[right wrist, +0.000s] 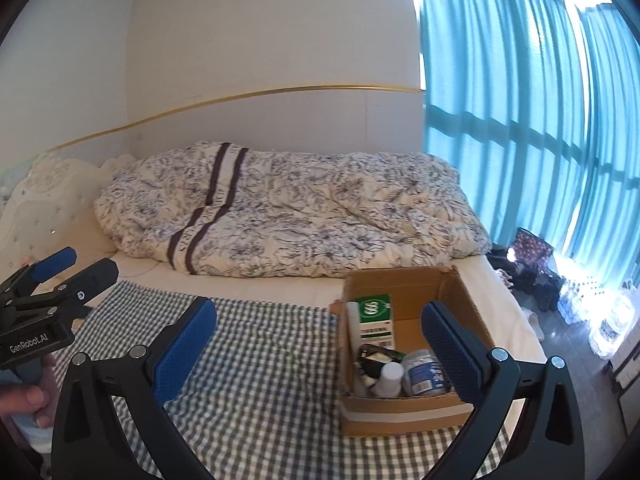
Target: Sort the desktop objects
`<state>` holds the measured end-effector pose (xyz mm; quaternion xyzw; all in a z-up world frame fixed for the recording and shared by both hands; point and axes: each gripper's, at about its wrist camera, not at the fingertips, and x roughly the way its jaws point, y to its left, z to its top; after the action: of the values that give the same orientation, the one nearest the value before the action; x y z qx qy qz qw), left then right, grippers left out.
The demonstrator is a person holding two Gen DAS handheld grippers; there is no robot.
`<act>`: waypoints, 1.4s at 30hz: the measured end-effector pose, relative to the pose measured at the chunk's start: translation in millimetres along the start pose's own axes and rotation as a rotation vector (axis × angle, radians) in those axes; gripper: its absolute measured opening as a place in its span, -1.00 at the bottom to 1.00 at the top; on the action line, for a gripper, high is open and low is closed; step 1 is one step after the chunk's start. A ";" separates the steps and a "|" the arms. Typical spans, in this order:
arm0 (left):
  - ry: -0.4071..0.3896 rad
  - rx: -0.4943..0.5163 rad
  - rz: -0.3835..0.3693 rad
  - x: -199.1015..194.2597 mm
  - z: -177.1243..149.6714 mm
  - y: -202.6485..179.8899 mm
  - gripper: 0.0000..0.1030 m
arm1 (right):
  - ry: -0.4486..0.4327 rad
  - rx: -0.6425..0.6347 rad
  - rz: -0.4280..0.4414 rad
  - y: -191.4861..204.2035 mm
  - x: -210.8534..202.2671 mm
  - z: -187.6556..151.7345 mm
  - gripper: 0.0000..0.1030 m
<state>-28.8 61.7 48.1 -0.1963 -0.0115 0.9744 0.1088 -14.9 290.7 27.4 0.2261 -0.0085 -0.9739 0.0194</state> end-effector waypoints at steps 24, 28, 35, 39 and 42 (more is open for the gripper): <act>0.046 0.014 0.222 -36.4 -37.9 65.1 1.00 | 0.010 -0.095 0.100 75.1 0.1 -19.1 0.99; 0.039 -0.003 0.207 -38.5 -39.3 67.5 1.00 | 0.013 -0.096 0.102 74.5 0.0 -21.7 1.00; 0.043 -0.017 0.178 -37.8 -40.0 65.7 1.00 | 0.020 -0.082 0.101 71.4 1.9 -24.0 0.99; 0.030 -0.018 0.172 -40.5 -40.2 64.0 1.00 | 0.025 -0.085 0.098 72.1 3.5 -26.3 1.00; 0.017 -0.019 0.182 -43.1 -39.7 64.1 1.00 | 0.028 -0.084 0.100 72.2 4.2 -27.5 1.00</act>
<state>11.9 -11.1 23.7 -0.2058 -0.0021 0.9784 0.0182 -4.1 218.2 2.8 0.2380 0.0212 -0.9679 0.0776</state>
